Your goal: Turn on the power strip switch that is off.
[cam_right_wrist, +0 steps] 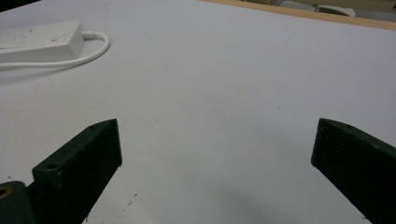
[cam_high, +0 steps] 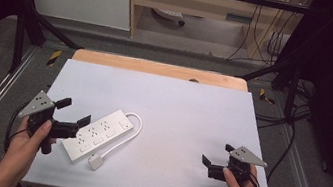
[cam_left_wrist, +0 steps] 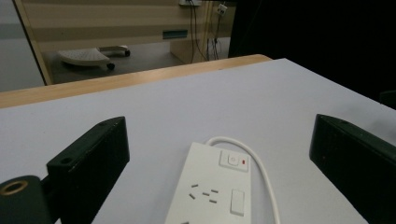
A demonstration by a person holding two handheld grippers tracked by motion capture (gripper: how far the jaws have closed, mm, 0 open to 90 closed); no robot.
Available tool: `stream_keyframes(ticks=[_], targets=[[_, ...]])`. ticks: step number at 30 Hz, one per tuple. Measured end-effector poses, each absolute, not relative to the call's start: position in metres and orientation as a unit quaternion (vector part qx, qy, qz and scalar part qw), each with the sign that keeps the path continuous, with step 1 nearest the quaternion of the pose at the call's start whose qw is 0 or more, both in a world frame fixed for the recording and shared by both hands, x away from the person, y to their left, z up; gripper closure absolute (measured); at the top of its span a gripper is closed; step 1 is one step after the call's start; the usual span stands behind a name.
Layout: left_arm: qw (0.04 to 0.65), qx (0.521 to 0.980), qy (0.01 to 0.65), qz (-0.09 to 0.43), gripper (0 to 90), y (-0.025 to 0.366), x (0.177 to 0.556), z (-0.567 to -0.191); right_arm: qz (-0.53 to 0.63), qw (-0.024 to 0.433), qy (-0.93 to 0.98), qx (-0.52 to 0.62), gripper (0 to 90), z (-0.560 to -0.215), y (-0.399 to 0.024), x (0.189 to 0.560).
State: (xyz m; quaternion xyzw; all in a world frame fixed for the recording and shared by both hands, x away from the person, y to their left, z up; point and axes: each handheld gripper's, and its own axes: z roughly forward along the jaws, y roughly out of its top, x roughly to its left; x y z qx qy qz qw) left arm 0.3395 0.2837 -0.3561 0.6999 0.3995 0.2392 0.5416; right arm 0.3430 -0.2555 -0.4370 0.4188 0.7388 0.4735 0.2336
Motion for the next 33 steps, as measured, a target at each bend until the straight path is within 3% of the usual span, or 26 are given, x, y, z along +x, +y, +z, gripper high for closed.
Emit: stream_keyframes(ticks=[19, 33], targets=[[0.533, 0.679, 0.445, 0.237, 6.4, 0.32, 0.319, -0.398, 0.472, 0.236, 0.738, 0.42, 2.2, -0.437, -0.256, 0.343], [0.507, 0.694, 0.461, 0.221, 6.7, 0.323, 0.315, -0.427, 0.463, 0.239, 0.739, 0.426, 2.4, -0.44, -0.257, 0.346]])
